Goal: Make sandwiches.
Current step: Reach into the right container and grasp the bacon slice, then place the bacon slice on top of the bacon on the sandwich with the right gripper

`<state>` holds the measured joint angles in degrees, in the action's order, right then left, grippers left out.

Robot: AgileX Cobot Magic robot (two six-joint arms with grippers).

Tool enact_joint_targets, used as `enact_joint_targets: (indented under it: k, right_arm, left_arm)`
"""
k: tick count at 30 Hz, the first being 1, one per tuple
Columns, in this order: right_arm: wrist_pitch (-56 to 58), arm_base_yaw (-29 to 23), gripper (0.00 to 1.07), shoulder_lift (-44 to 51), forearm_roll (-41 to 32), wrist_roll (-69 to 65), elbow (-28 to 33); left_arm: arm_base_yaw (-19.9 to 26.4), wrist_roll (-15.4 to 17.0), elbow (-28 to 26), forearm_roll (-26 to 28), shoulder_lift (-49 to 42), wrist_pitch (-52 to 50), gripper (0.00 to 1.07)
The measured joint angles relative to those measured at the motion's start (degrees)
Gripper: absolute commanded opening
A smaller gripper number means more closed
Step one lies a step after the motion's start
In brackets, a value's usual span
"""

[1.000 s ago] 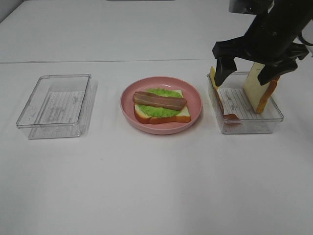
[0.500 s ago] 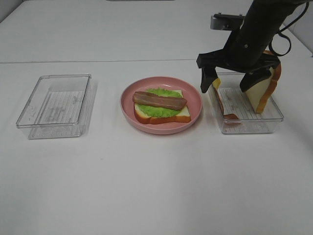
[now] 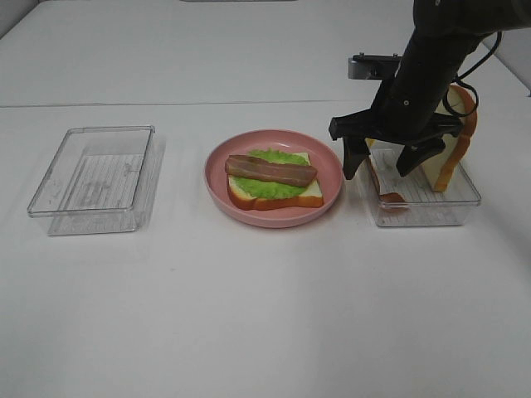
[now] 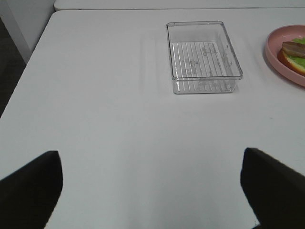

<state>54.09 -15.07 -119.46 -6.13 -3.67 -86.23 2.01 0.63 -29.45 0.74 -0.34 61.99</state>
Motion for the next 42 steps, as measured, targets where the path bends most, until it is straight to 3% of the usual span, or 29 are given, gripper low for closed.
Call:
enact_joint_targets:
  k: [1, 3, 16, 17, 18, 19, 21, 33, 42]
  right_arm:
    - [0.0, 0.0, 0.52, 0.0, 0.0, 0.0, 0.0]
    - [0.0, 0.0, 0.42, 0.0, 0.0, 0.0, 0.0]
    - [0.5, 0.0, 0.38, 0.0, 0.0, 0.0, 0.0]
    - [0.5, 0.0, 0.33, 0.0, 0.0, 0.0, 0.0]
    - [0.5, 0.0, 0.17, 0.0, 0.1, 0.0, 0.0]
    - [0.5, 0.0, 0.17, 0.0, 0.1, 0.0, 0.0]
    - [0.5, 0.0, 0.0, 0.0, 0.6, 0.0, 0.0]
    - [2.6, 0.0, 0.0, 0.9, 1.3, 0.0, -0.3]
    - [7.1, 0.0, 0.0, 12.0, -2.8, -0.1, -1.1]
  left_arm:
    - [0.0, 0.0, 0.0, 0.0, 0.0, 0.0, 0.95]
    - [0.0, 0.0, 0.0, 0.0, 0.0, 0.0, 0.95]
    - [0.0, 0.0, 0.0, 0.0, 0.0, 0.0, 0.95]
    - [0.0, 0.0, 0.0, 0.0, 0.0, 0.0, 0.95]
    - [0.0, 0.0, 0.0, 0.0, 0.0, 0.0, 0.95]
    - [0.0, 0.0, 0.0, 0.0, 0.0, 0.0, 0.95]
    - [0.0, 0.0, 0.0, 0.0, 0.0, 0.0, 0.95]
    - [0.0, 0.0, 0.0, 0.1, 0.0, 0.0, 0.95]
    - [0.0, 0.0, 0.0, 0.4, 0.0, 0.0, 0.95]
